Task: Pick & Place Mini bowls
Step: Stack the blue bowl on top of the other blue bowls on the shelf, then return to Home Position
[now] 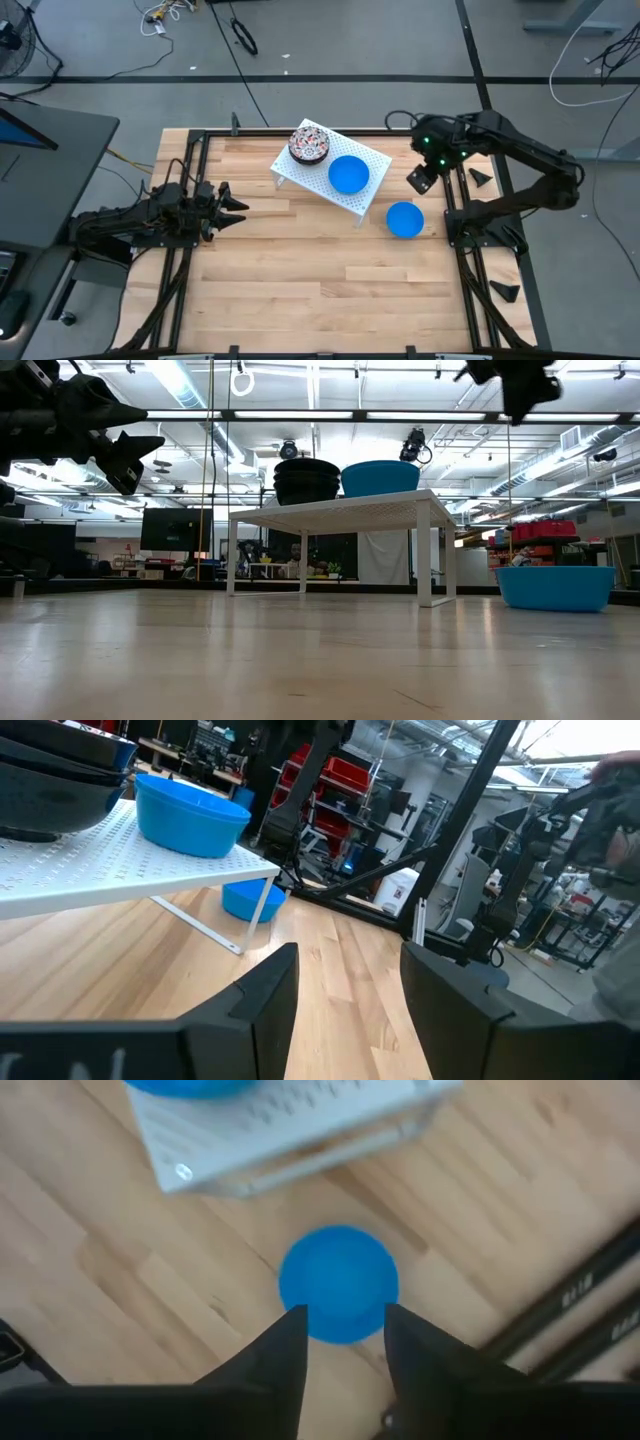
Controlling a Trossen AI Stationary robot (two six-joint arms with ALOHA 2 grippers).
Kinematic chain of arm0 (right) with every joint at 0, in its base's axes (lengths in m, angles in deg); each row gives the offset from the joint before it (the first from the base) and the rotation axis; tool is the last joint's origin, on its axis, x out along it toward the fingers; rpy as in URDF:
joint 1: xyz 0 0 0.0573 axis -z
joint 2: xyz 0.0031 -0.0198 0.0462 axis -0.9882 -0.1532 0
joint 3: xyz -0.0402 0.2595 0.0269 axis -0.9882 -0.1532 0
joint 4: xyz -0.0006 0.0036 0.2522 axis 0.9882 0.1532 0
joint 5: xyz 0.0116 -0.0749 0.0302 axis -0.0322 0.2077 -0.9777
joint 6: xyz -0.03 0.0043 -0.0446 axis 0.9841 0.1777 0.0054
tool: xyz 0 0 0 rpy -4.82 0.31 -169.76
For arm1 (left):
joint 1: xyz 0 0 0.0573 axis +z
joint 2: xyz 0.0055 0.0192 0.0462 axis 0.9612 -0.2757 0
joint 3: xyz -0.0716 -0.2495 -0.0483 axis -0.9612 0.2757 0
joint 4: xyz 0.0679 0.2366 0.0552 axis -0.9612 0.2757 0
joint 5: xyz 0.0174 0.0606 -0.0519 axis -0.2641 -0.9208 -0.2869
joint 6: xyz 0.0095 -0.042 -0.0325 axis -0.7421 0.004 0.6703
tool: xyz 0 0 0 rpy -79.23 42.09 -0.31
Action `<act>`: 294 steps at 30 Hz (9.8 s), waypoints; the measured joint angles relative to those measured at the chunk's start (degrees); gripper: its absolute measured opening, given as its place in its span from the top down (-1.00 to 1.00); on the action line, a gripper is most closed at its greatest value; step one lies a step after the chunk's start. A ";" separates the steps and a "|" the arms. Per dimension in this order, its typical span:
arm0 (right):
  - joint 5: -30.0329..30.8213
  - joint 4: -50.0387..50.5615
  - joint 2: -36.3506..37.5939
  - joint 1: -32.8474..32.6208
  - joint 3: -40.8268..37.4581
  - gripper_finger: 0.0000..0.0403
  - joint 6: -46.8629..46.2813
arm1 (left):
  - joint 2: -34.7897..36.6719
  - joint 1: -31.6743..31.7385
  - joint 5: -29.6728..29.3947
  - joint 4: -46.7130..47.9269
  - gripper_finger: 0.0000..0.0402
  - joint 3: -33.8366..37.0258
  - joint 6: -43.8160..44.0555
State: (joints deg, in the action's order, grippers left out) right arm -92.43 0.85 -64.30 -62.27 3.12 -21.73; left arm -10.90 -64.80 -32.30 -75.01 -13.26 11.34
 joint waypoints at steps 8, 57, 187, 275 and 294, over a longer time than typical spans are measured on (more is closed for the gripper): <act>0.03 -0.01 4.46 0.00 -10.07 0.06 -12.67 | 0.00 0.00 0.00 0.02 0.10 0.00 -0.02; 0.47 -41.19 4.99 0.01 -57.72 -0.07 -23.32 | 0.01 0.00 -0.02 0.04 0.10 -0.07 0.00; -7.44 -0.04 -37.22 5.84 28.65 0.98 -6.70 | 0.02 0.00 -0.02 0.04 0.10 0.00 -0.02; -1.63 -6.55 -36.15 6.38 24.77 -0.26 -0.43 | 0.01 0.00 -0.02 0.03 0.10 -0.02 0.00; -5.25 -8.69 -35.78 6.16 28.92 -0.26 -0.29 | 0.01 0.00 -0.02 0.02 0.10 -0.07 0.00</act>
State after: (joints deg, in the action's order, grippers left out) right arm -97.68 -7.84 -100.08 -56.11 32.04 -22.02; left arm -10.89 -64.80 -32.32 -74.98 -13.32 11.34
